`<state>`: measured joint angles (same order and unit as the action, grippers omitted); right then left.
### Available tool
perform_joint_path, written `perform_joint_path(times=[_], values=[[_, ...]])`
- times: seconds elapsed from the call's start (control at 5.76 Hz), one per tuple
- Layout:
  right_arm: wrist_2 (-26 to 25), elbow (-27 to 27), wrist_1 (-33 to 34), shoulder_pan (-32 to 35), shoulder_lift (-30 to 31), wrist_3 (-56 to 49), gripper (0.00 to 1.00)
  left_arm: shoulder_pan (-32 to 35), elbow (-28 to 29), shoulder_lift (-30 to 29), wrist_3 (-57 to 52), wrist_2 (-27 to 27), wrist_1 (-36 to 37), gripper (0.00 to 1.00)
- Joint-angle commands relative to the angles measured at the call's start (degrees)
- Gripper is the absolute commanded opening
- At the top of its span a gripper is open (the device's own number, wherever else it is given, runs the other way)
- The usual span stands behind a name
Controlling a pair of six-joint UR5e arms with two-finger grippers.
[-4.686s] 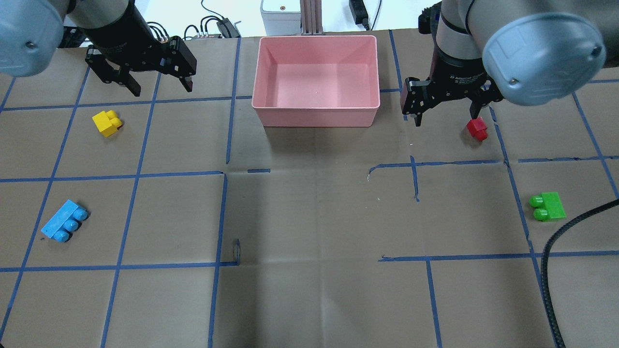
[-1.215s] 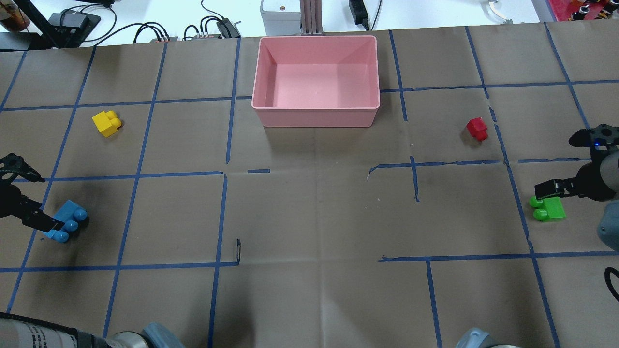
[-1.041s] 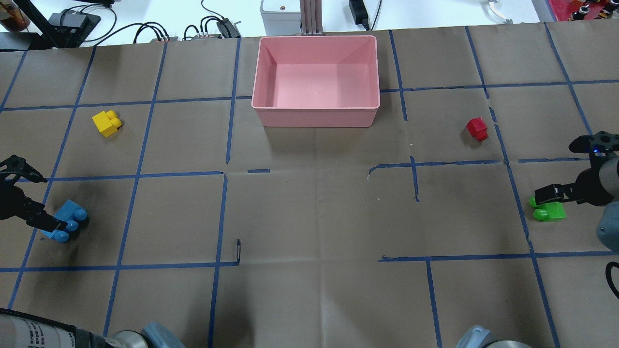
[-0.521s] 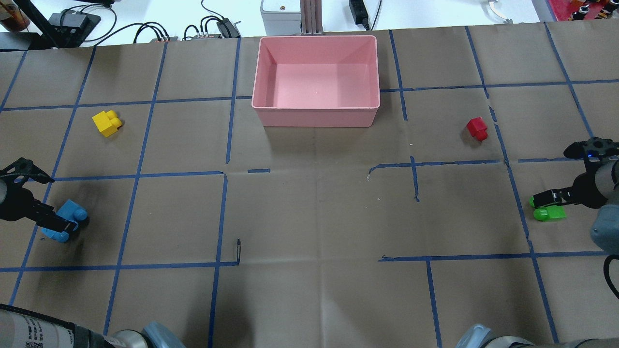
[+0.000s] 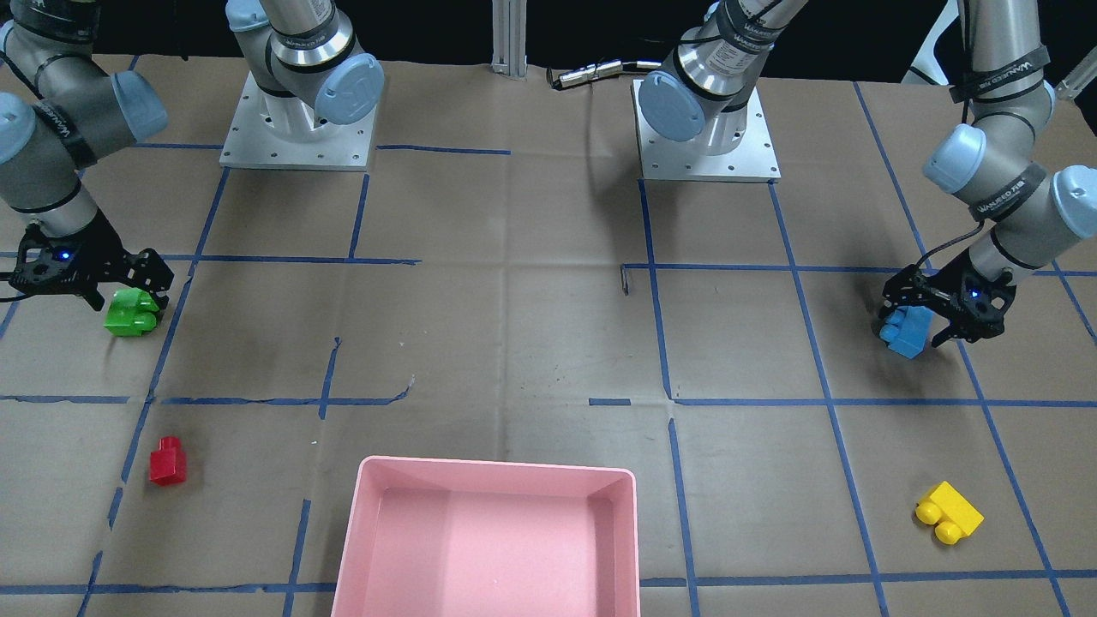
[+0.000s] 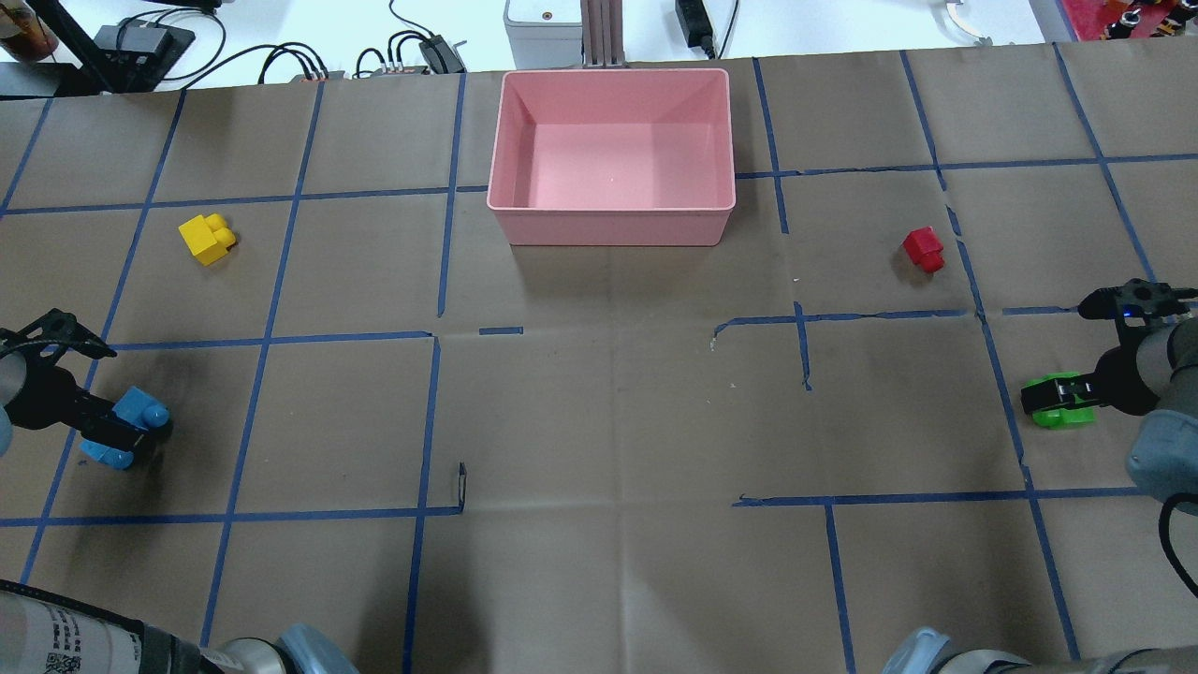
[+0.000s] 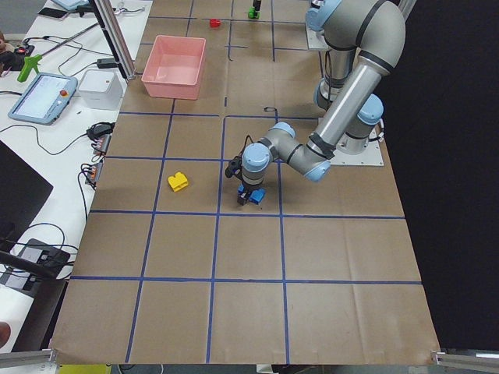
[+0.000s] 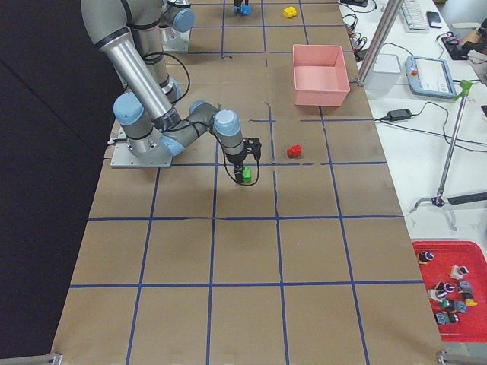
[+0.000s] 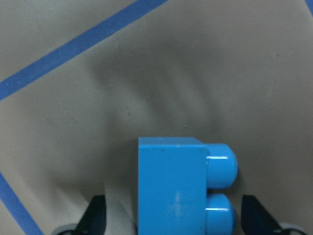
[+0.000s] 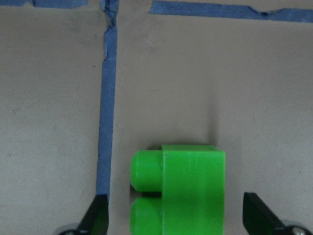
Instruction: Put all blocks into box
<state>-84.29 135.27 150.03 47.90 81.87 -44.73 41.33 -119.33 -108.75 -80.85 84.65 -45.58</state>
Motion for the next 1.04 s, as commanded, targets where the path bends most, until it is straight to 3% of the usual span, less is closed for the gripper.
perform_joint_path(times=[0.0,0.17,0.35,0.69,0.87], values=[[0.1,0.1,0.8,0.0,-1.0,0.0,0.96,1.8,0.1,0.4,-0.1,0.0,0.1,0.93],[0.1,0.3,1.1,0.0,-1.0,0.0,0.89,1.8,0.2,0.5,-0.2,0.1,0.1,0.87],[0.0,0.3,1.1,0.0,-1.0,-0.1,0.62,1.8,0.2,0.6,-0.4,0.2,0.1,0.78],[-0.4,0.2,1.1,0.0,-0.8,-0.1,0.33,1.5,0.2,0.6,-2.6,0.6,0.1,0.78],[-1.0,-0.6,0.4,0.0,-0.3,-0.1,0.18,1.5,0.3,0.6,-2.8,0.9,0.1,0.67]])
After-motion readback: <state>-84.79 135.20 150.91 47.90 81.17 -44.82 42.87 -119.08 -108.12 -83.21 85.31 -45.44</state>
